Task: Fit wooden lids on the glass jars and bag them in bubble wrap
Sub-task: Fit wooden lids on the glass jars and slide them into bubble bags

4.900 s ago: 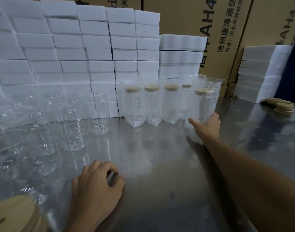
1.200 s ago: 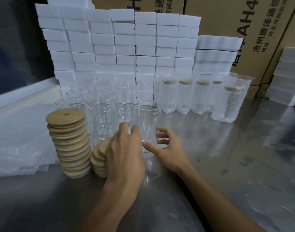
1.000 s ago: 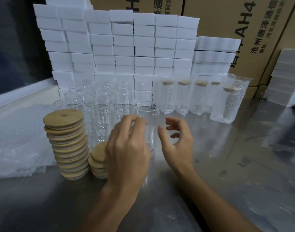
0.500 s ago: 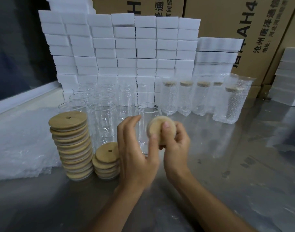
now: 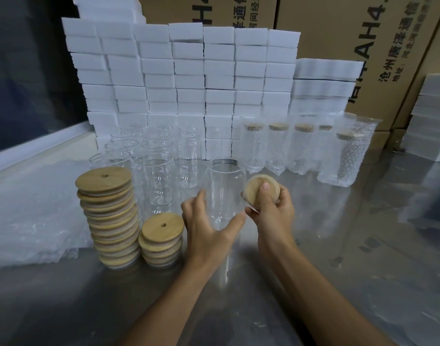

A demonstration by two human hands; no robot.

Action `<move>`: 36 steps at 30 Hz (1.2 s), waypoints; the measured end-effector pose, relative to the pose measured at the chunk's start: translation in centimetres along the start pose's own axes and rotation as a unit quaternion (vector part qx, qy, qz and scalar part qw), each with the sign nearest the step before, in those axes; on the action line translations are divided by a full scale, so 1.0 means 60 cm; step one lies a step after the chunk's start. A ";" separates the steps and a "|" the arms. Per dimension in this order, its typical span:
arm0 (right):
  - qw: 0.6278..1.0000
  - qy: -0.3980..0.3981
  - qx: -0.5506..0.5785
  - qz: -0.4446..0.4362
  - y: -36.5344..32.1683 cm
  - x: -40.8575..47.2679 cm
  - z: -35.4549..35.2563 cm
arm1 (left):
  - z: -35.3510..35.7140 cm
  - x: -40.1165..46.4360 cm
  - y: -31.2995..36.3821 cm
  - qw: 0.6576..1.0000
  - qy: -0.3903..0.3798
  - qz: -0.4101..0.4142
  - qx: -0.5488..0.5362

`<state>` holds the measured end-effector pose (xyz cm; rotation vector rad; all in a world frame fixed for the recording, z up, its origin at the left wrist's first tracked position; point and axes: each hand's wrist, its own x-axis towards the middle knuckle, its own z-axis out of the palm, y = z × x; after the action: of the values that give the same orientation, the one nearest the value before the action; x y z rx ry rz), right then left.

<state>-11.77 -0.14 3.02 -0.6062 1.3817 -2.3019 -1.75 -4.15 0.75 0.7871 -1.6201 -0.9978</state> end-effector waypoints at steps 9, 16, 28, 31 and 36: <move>0.997 -0.039 0.055 0.031 -0.032 -0.005 -0.001 | 0.006 -0.007 -0.003 0.999 -0.008 0.025 0.033; 0.997 -0.027 0.008 -0.076 -0.055 0.004 -0.015 | -0.003 -0.020 0.016 0.953 0.006 0.182 0.243; 0.982 -0.112 -0.064 -0.137 -0.056 -0.009 -0.021 | -0.015 -0.024 0.028 0.980 -0.043 0.103 0.168; 0.987 -0.137 -0.021 -0.086 -0.058 0.002 -0.026 | -0.016 -0.016 0.026 0.987 -0.154 -0.004 -0.040; 0.983 -0.179 0.028 -0.017 -0.054 0.012 -0.029 | -0.013 -0.016 0.034 0.981 -0.180 -0.012 -0.066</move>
<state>-13.64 2.15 5.27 -0.9768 1.1398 -2.1154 -0.79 -2.60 2.26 0.5574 -1.8286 -1.3082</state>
